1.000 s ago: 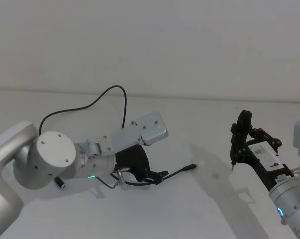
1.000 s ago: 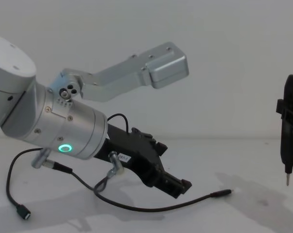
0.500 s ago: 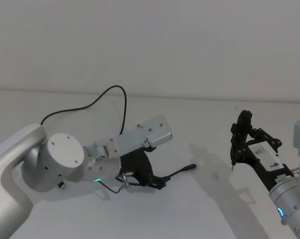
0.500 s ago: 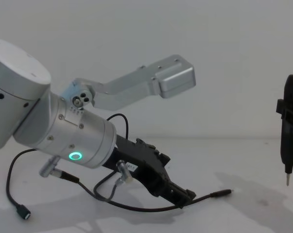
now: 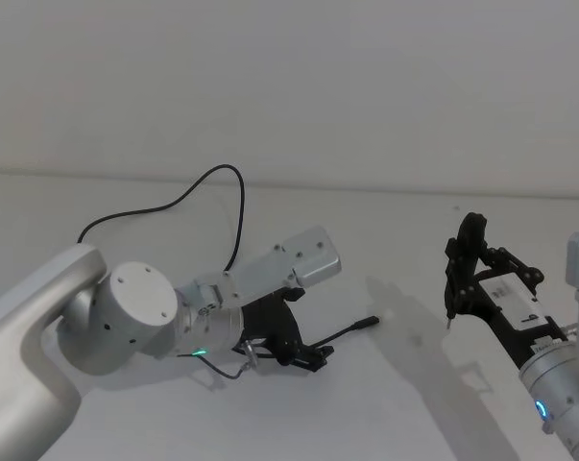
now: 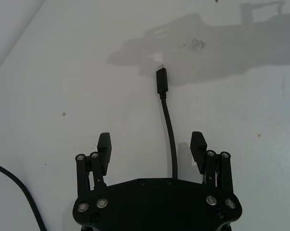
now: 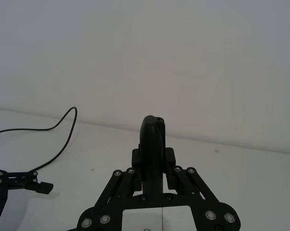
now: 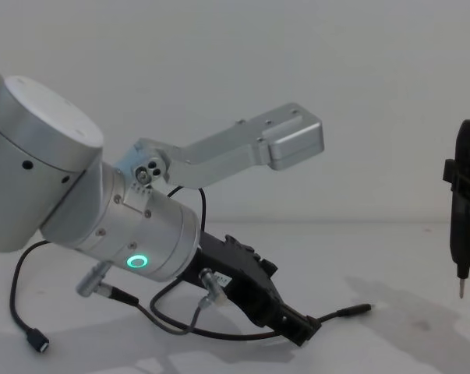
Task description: Pick up the data cable with the one hand.
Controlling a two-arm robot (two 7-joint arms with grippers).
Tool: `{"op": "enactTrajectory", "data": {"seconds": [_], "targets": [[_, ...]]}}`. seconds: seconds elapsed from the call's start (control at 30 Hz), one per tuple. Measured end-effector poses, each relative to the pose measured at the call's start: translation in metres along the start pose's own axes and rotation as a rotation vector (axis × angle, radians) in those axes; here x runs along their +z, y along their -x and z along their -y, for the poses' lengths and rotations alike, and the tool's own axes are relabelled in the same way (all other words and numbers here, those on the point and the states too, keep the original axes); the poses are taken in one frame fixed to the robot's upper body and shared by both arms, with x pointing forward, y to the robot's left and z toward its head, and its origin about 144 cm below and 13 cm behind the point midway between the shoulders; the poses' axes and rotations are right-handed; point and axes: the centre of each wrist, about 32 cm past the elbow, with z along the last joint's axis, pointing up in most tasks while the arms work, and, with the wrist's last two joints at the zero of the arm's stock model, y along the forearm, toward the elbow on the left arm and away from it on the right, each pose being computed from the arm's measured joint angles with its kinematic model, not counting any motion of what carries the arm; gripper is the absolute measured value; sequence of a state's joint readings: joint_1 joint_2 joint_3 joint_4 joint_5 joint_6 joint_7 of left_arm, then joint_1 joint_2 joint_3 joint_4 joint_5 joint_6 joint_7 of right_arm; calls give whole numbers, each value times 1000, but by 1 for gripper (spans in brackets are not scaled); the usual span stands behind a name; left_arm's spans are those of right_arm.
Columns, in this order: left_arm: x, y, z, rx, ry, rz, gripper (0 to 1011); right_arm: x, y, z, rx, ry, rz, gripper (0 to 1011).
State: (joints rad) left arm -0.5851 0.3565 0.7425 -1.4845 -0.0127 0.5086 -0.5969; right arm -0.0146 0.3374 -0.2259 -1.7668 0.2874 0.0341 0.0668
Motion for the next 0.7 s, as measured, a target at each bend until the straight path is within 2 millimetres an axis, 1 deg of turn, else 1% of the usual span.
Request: {"op": "enactTrajectory", "data": {"seconds": [0.7], "targets": [[4,0,9,24,-47,-82,1001,0,0,0,0,0,0,268]]}}
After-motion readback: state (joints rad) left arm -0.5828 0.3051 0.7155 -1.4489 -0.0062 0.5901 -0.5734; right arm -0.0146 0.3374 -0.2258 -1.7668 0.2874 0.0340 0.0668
